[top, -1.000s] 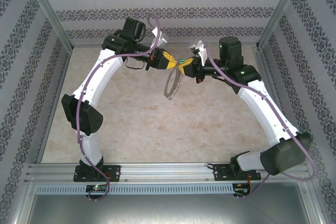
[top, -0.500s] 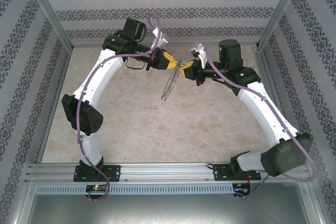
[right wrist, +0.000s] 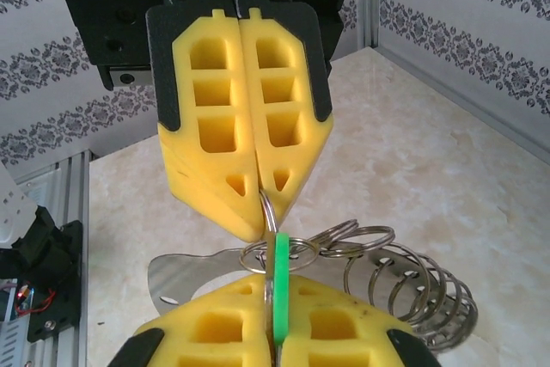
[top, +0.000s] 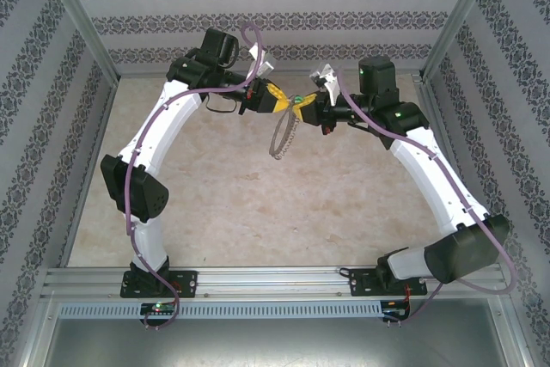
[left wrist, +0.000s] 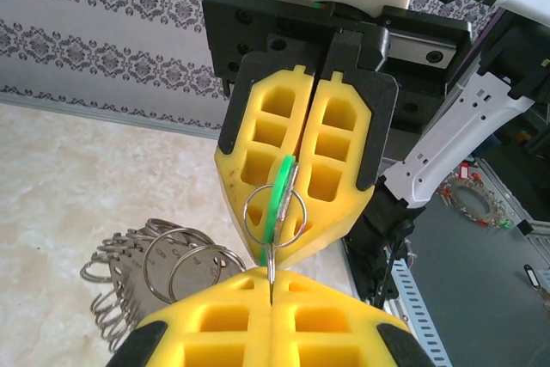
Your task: Put the keys on the keyring
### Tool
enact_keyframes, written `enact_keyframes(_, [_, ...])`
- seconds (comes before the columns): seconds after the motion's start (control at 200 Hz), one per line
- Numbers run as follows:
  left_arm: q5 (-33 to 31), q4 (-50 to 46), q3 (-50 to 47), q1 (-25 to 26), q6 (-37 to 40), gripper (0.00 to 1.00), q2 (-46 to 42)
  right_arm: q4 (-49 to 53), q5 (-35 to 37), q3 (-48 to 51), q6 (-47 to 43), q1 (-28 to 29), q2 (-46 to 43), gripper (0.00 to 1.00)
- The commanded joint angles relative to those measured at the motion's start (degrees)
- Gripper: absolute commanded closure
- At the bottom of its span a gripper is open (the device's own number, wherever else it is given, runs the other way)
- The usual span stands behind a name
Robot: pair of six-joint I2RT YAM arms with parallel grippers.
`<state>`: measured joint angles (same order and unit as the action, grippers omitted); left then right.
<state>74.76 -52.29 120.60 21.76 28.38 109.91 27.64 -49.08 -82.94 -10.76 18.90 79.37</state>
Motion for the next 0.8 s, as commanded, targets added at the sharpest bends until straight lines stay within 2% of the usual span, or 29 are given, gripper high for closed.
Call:
enact_keyframes(0.0, [0.6,0.2,0.1,0.8,-0.3,1.00,-0.3,-2.4,-1.6,-0.7,-1.4,0.6,-0.6,1.00])
enact_keyframes(0.385, [0.6,0.5,0.0,0.8,-0.5,1.00,-0.2,-0.3,0.7,3.4,-2.0,0.0,-0.7,1.00])
enact_keyframes(0.794, [-0.6,0.5,-1.0,1.2,-0.3,1.00,0.0,2.8,0.1,-2.9,-3.1,0.0,-0.3,1.00])
